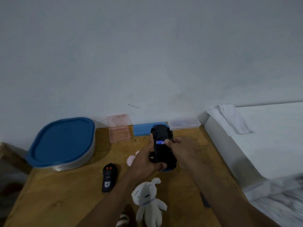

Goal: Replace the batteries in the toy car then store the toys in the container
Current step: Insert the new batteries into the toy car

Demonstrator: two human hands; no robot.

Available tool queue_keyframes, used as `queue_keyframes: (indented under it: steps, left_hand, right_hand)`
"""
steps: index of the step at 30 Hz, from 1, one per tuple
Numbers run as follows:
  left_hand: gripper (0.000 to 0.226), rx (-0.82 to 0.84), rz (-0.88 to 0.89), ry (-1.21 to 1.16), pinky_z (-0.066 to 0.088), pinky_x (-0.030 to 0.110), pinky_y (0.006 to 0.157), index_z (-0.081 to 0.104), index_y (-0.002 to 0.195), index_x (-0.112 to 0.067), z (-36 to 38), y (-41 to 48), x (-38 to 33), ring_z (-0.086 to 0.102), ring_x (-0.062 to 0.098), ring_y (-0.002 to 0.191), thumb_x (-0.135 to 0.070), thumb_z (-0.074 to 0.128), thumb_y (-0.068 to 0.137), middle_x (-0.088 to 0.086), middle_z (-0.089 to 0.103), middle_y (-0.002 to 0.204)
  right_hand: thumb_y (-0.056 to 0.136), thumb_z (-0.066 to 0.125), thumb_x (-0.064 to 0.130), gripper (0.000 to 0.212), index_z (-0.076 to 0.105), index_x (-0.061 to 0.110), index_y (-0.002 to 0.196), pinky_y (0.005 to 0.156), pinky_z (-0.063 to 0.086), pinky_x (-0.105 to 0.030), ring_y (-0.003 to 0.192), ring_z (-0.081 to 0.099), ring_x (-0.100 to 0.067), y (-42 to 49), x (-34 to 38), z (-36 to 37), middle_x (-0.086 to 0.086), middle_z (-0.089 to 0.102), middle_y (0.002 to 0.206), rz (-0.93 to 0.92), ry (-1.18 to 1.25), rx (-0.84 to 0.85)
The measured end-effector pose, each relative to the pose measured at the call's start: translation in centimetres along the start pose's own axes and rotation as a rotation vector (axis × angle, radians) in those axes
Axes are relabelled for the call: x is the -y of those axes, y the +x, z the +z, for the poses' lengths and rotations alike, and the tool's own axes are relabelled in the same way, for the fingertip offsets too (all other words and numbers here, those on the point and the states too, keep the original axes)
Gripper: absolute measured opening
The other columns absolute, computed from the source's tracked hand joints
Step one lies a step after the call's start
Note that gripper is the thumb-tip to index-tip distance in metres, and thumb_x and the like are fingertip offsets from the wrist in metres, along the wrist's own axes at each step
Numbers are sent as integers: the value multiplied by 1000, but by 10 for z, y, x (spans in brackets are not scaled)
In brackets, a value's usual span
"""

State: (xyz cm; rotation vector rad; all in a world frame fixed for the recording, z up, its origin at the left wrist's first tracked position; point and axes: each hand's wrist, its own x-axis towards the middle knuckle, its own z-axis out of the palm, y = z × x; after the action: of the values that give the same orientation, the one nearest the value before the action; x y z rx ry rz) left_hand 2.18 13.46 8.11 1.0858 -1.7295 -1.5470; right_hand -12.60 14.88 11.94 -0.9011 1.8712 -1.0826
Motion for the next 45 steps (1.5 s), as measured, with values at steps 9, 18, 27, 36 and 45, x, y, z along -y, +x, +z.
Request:
queue_keyframes:
  steps: [9,18,27,36,45]
  left_hand:
    - [94,37,-123,-115,58,20,71,21,128,-54,-9,0,20,69,0,86,9,72,79,-10,65,104]
    - [99,-143,-277,-157,58,40,87,26,151,-32,-30,30,38,66,22,108,-8,82,72,7,65,124]
    - [103,-178,-324,-208,57,41,89,25,151,-33,-36,54,53,67,21,108,-2,82,71,7,68,121]
    - [108,-179,-335,-233,57,39,90,20,150,-44,-30,65,54,66,16,109,-4,82,71,5,68,120]
    - [104,-142,-251,-208,56,39,91,20,151,-41,-33,55,40,64,18,112,-2,80,74,2,68,122]
  right_hand:
    - [89,66,28,16,67,14,96,86,56,-40,92,66,-23,14,-20,17,-9,70,102,208,68,83]
    - [90,62,17,10,72,15,89,81,49,-29,91,63,-18,74,-45,18,-8,71,104,47,-374,70]
    - [91,56,7,20,70,12,105,75,49,-25,94,64,-21,106,-70,31,-8,69,103,-166,-743,166]
    - [91,59,14,17,63,17,108,95,49,-36,110,53,-22,125,-76,33,-8,56,118,-207,-912,259]
    - [93,58,11,23,68,15,113,75,41,-19,93,56,-10,101,-46,7,-2,67,112,-124,-431,79]
